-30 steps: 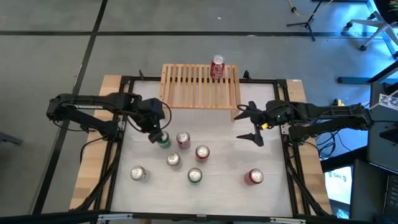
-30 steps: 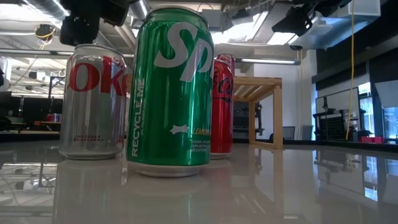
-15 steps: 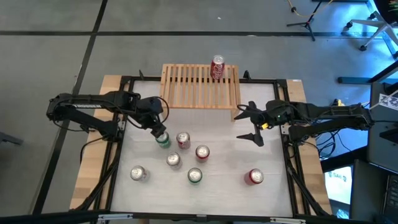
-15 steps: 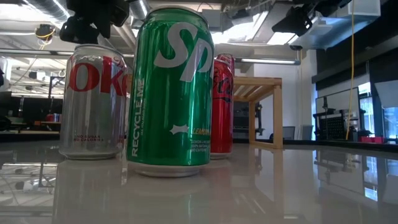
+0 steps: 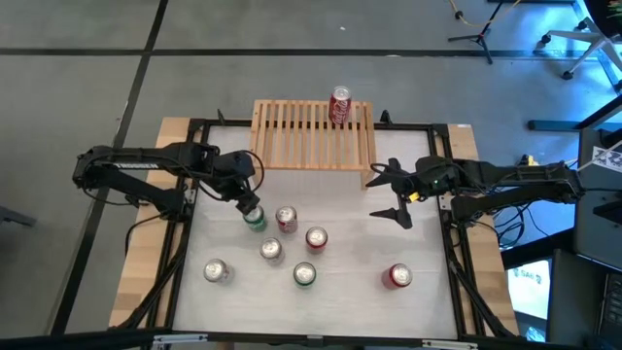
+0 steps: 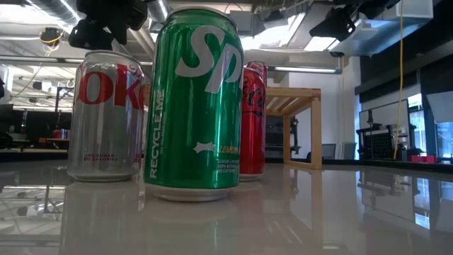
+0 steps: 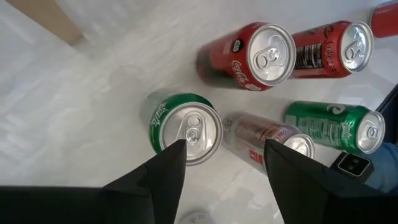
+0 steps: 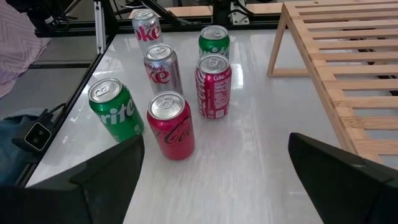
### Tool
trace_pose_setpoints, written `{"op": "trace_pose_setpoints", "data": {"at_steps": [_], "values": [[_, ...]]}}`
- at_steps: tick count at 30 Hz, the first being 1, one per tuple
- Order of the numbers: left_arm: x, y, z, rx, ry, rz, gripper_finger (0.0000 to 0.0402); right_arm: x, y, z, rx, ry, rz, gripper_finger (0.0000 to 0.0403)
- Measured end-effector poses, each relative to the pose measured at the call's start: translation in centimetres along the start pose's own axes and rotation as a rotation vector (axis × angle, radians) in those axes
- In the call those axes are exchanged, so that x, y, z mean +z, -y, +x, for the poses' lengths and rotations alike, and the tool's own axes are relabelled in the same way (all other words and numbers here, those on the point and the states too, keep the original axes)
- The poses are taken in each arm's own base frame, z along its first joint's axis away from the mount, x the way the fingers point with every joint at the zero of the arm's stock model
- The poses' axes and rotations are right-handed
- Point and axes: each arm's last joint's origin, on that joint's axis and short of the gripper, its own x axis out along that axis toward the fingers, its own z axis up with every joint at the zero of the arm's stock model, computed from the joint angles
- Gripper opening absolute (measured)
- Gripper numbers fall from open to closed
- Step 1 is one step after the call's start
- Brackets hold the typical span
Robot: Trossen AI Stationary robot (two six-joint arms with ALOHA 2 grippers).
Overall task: Place canned beverage on shelf
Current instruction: Put the top green soda can on the shelf
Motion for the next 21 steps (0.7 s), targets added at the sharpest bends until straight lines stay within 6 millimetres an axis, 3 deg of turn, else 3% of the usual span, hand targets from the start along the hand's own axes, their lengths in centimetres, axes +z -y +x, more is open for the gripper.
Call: {"op": "trace_pose_setpoints", "data": {"at_steps": [10, 21], "values": [[0.08, -0.36, -0.02, 0.079, 0.063, -0.076, 0.0245, 0.0, -0.01, 0.01, 0.0, 0.0, -0.002, 0.0392], [0.11, -0.36, -0.02, 0.085, 0.073, -0.056, 0.0249, 0.01, -0.01, 0.0, 0.0, 0.0, -0.001, 0.0392]]}}
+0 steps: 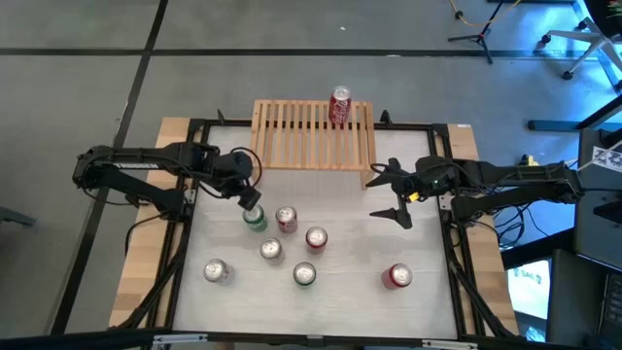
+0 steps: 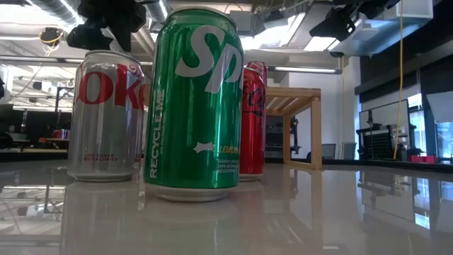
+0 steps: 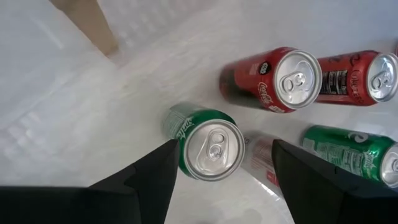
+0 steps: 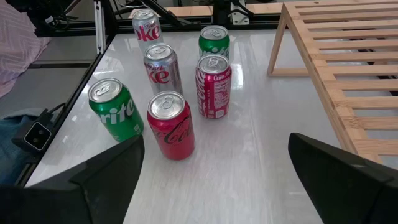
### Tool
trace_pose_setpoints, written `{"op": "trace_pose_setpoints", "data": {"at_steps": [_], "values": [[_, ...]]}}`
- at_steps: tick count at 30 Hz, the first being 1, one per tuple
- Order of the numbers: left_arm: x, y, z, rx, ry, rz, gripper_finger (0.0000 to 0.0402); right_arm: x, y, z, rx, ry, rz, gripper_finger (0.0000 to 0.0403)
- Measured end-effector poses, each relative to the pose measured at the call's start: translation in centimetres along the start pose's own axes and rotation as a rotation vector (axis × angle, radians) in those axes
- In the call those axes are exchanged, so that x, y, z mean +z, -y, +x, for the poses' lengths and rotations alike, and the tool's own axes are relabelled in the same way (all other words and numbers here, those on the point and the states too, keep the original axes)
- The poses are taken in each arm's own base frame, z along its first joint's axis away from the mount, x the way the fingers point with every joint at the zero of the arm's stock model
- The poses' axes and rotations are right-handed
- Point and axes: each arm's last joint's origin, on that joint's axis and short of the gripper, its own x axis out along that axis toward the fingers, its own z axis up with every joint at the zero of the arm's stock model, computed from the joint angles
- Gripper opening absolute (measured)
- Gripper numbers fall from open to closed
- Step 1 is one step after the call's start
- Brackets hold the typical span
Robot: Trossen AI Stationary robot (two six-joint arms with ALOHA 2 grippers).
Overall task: Place canned beverage on shelf
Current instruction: Put the top green soda can on the shelf
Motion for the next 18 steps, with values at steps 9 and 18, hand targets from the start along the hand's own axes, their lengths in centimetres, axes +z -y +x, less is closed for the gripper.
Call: {"op": "trace_pose_setpoints", "data": {"at_steps": [9, 18], "values": [[-0.06, 0.04, 0.0, -0.016, -0.022, -0.006, 0.025, 0.0, 0.01, 0.0, 0.0, 0.0, 0.002, 0.0392], [-0.1, 0.07, 0.0, -0.027, -0.037, -0.008, 0.0295, 0.0, 0.01, -0.01, 0.0, 0.0, 0.002, 0.0392]]}}
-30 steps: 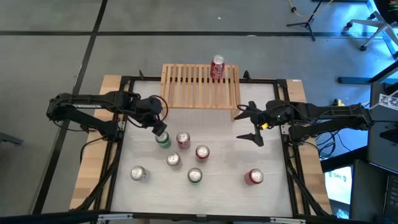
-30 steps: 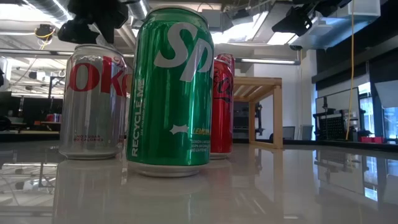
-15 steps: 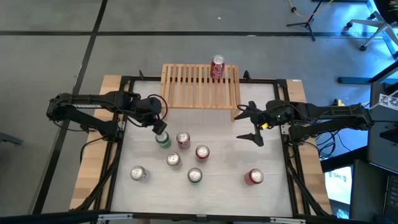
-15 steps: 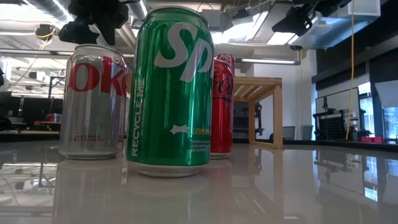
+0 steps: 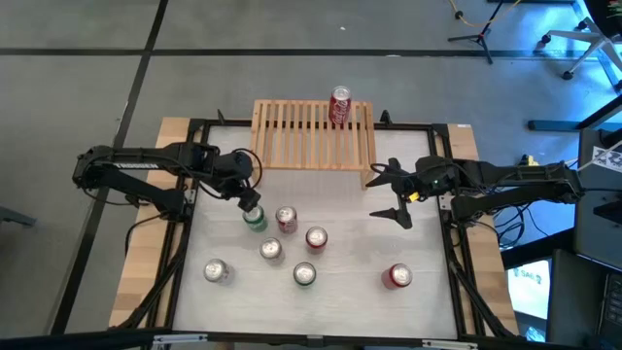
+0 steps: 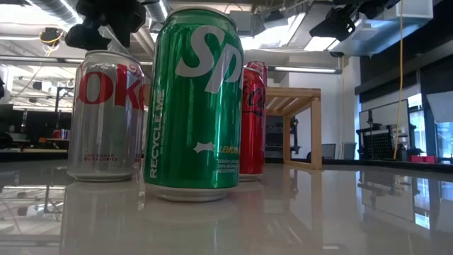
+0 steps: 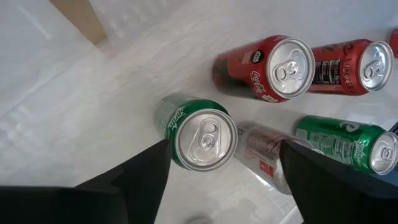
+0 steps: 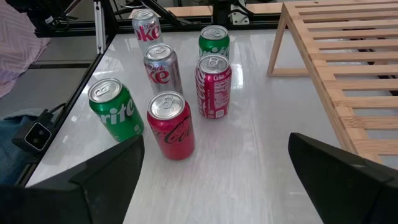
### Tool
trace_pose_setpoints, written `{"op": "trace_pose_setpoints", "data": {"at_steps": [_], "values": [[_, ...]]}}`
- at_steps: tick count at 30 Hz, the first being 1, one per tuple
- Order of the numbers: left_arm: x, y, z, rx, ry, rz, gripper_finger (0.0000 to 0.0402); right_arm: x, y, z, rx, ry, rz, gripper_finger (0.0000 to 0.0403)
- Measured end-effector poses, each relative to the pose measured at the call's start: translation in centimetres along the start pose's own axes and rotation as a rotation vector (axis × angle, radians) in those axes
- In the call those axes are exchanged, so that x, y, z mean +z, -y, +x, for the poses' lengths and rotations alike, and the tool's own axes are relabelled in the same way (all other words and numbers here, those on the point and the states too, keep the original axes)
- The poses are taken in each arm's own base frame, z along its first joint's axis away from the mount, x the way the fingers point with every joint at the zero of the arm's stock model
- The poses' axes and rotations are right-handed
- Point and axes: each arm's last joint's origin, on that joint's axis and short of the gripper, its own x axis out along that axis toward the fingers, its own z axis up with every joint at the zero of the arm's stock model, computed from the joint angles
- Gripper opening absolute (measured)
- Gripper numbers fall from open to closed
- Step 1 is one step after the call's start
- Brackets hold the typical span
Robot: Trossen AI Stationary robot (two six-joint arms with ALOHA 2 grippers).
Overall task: Place canned beverage on shelf
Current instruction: Put the top green soda can on the shelf
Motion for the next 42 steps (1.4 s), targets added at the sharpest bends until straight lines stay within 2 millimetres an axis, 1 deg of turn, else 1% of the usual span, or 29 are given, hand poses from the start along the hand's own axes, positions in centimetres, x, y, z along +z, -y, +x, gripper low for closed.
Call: {"op": "trace_pose_setpoints", "data": {"at_steps": [8, 12, 26, 29, 33, 42], "values": [[0.0, 0.1, 0.2, 0.022, 0.014, 0.016, 0.0372, 0.0, 0.0, 0.0, 0.0, 0.0, -0.001, 0.0392], [0.0, 0.3, 0.7, 0.037, 0.001, 0.024, 0.0397, 0.0, 0.0, 0.0, 0.0, -0.001, -0.001, 0.0392], [-0.8, 1.6, 1.4, 0.028, 0.009, 0.086, 0.0392, -0.1, 0.0, 0.0, -0.001, -0.008, 0.0, 0.0392], [-0.9, 1.7, 1.7, 0.049, 0.019, 0.097, 0.0392, -0.1, 0.0, 0.0, -0.001, -0.008, 0.0, 0.0392], [-1.0, 2.1, 2.4, 0.08, 0.021, 0.112, 0.0392, -0.1, 0.0, 0.0, 0.0, -0.008, 0.0, 0.0392], [-1.7, 2.9, 4.4, 0.148, -0.042, 0.157, 0.0392, -0.1, 0.0, 0.0, 0.0, -0.007, 0.0, 0.0392]]}}
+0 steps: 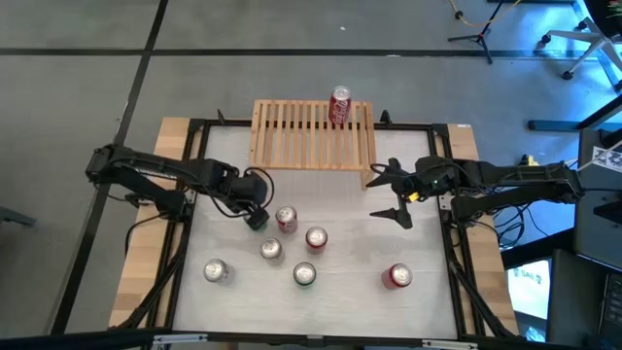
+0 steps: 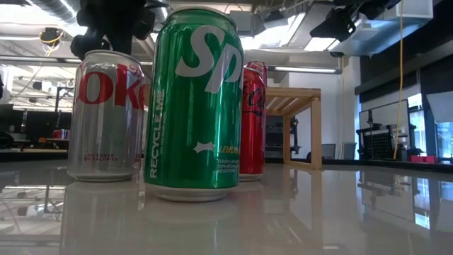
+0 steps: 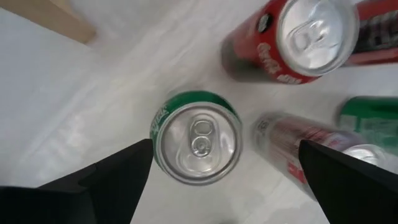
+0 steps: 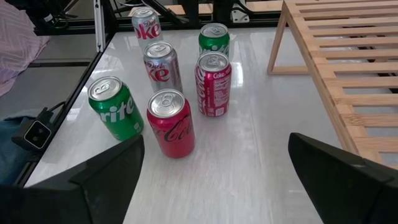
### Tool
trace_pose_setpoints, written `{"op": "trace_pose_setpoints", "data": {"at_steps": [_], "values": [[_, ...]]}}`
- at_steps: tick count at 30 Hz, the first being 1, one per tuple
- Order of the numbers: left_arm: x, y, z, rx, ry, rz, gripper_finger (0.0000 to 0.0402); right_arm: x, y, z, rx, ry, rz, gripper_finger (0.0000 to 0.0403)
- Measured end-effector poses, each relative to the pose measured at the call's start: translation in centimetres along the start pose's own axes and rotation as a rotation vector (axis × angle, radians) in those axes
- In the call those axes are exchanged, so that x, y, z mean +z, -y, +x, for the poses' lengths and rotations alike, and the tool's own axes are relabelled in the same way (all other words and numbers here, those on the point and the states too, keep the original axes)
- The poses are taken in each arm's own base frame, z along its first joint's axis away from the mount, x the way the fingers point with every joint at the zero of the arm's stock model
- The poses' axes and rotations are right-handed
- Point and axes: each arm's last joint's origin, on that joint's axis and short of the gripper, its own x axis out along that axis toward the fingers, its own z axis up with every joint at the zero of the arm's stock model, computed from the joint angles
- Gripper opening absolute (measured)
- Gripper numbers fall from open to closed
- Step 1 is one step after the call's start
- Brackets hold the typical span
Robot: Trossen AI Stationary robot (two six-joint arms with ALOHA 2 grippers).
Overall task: Place canned beverage on shelf
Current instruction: Put the top green soda can on the shelf
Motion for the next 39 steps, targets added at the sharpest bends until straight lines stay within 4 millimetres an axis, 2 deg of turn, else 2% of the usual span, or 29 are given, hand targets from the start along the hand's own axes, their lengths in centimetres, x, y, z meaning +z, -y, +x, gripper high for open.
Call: {"op": "trace_pose_setpoints", "data": {"at_steps": [14, 22, 39], "values": [[-0.1, 1.2, 2.8, 0.142, 0.004, 0.045, 0.0392, 0.0, 0.0, 0.0, 0.0, 0.0, 0.0, 0.0392], [-0.2, 1.2, 4.1, 0.193, -0.081, 0.07, 0.0392, 0.0, 0.0, 0.0, 0.0, -0.001, 0.0, 0.0392], [-0.3, 1.3, 4.1, 0.227, -0.037, 0.095, 0.0391, 0.0, 0.0, 0.0, 0.0, -0.003, 0.0, 0.0392]]}}
